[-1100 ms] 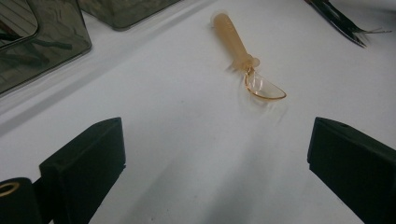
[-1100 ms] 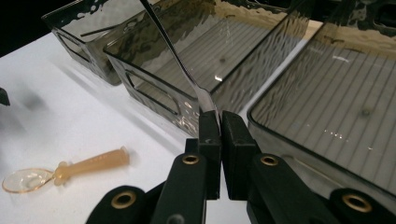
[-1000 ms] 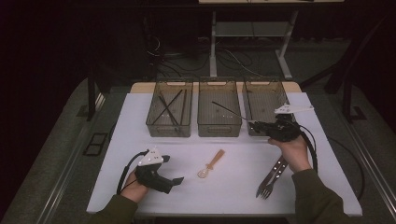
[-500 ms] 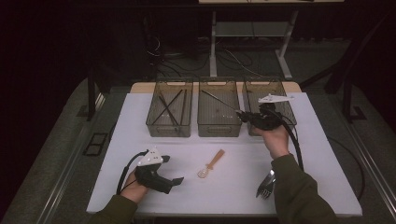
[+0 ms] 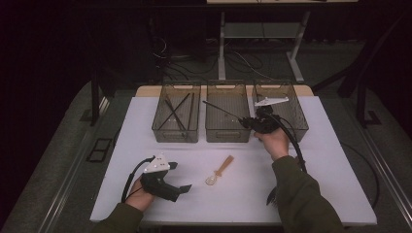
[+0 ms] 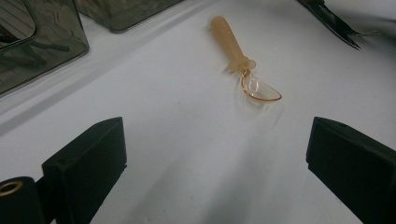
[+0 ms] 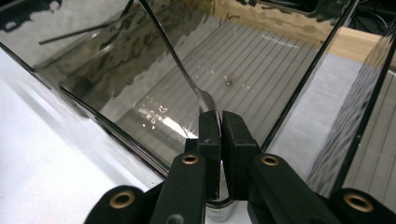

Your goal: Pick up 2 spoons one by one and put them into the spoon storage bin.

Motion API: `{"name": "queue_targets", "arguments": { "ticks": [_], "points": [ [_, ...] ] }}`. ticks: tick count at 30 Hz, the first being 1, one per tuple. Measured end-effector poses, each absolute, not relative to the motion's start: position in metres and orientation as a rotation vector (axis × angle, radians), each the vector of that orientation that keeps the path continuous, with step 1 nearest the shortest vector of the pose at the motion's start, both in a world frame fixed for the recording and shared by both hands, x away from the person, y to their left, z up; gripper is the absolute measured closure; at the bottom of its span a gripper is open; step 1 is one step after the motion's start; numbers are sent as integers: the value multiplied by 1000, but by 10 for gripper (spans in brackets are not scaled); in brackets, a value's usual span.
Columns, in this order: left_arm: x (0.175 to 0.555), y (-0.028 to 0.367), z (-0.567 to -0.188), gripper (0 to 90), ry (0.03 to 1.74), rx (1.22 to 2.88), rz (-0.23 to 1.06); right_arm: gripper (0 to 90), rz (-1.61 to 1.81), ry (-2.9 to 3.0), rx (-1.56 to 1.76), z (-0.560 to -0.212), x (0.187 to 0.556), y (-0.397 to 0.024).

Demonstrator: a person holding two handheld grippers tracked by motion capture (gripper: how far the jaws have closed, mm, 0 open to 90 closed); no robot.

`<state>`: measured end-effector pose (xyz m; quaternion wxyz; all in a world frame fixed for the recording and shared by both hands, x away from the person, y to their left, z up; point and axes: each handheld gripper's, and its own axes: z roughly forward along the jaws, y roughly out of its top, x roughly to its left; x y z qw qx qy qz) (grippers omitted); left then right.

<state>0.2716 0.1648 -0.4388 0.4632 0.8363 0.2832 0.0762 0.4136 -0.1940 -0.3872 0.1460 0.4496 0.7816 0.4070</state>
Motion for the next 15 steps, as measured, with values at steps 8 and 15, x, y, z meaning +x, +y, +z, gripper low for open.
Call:
{"name": "queue_targets", "arguments": {
  "ticks": [8,15],
  "points": [
    [272,165,-439,37,701,2055,187,577,1198,2215,1292,-388,414,-194],
    [272,165,-439,36,705,2052,186,454,1292,2212,1278,-379,406,-203]
  ]
}}
